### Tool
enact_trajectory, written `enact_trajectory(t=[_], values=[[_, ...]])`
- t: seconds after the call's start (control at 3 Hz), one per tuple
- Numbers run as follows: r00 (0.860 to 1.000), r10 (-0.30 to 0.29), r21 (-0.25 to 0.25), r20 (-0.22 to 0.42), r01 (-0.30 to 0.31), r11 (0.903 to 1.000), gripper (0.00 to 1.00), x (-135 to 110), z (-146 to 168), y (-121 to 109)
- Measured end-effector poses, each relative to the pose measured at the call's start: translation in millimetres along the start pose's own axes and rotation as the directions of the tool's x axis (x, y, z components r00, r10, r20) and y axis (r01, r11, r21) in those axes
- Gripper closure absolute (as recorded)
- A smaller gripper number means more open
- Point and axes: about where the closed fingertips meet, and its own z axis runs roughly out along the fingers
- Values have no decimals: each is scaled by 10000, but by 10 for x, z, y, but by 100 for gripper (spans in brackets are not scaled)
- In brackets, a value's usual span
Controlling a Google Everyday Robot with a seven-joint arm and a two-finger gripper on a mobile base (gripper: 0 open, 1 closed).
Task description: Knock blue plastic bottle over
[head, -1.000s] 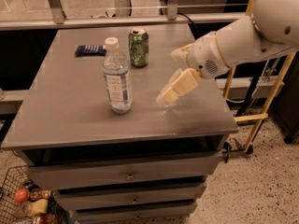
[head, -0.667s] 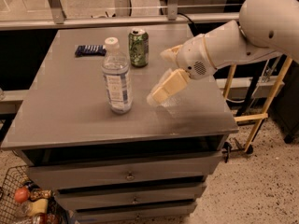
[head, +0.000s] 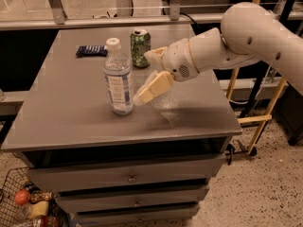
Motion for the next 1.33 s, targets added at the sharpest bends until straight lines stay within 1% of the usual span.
enact_trajectory(t=[0.33,0.67,1.0,1.33], values=[[9986,-242,-316,477,257,9992,0,-121,161,20],[9963,-393,-461,770,430,9980,0,-217,223,33],[9955,-435,-511,846,479,9975,0,-250,235,39],[9947,-463,-541,916,514,9972,18,-280,244,50]])
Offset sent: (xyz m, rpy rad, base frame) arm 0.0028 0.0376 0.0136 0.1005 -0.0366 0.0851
